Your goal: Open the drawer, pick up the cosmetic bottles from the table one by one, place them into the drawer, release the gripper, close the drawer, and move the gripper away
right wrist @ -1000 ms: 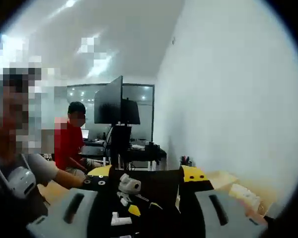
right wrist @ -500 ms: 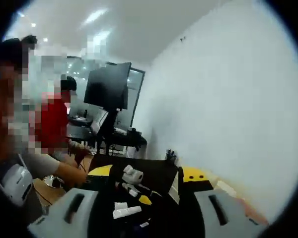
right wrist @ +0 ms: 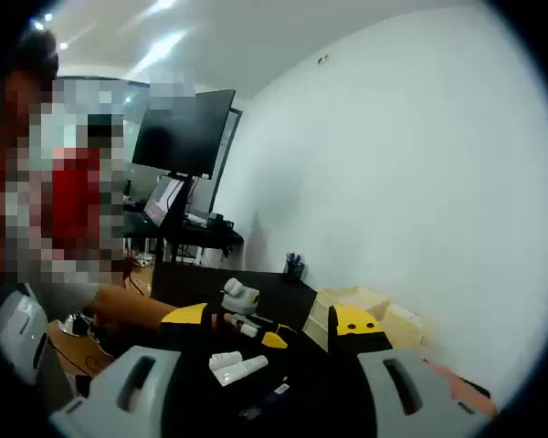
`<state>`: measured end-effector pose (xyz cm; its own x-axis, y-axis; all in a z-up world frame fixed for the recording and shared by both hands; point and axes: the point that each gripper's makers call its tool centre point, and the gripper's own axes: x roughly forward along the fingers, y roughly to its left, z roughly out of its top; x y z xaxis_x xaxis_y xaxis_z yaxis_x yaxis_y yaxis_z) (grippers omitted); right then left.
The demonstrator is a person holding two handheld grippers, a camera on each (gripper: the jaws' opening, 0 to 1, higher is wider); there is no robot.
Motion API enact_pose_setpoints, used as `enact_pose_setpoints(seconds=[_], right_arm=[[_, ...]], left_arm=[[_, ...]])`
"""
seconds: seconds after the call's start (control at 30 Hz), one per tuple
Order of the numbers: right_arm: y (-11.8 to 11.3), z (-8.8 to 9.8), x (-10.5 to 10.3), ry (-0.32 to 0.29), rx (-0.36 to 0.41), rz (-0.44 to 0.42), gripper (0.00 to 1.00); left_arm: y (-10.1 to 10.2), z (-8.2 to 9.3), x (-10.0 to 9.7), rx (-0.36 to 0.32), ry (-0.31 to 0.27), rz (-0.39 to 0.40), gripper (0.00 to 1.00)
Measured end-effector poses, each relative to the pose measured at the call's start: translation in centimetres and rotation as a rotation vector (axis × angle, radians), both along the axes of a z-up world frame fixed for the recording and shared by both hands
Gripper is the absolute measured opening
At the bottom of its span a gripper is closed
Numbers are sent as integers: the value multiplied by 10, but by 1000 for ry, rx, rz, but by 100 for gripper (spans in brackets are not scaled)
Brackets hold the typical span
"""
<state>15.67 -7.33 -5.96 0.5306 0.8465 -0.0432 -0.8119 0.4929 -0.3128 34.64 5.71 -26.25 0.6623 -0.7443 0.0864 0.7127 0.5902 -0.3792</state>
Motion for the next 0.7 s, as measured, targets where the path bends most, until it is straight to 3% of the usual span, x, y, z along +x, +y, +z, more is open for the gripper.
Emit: enact_pose_setpoints(seconds=[0.07,0.13,0.23,0.33,0.47,0.57,0.63,0.67,0.7], right_arm=[[10,-10,8,13,-3,37,45],[23,-21,12,70,41,125,46],[32,-47,40,153,80,177,47],[40,-63,64,279,193,227,46],[47,-68,88,402,367,315,44],[52,-67,110,436,478,376,44],[53,-67,118,379,513,415,44],[52,-70,125,327,511,410,43],[51,-77,135,322,500,385,43]], left_arm=[[4,2,1,4,-24,26,72],[4,4,1,-6,-29,16,72],[4,5,1,-8,-36,10,72],[4,6,0,-14,-46,4,72],[4,9,-1,-22,-57,-5,71],[3,9,-1,-17,-65,-10,70],[4,9,0,-18,-66,-10,69],[4,9,0,-19,-66,-10,69],[4,10,0,-23,-69,-13,69]])
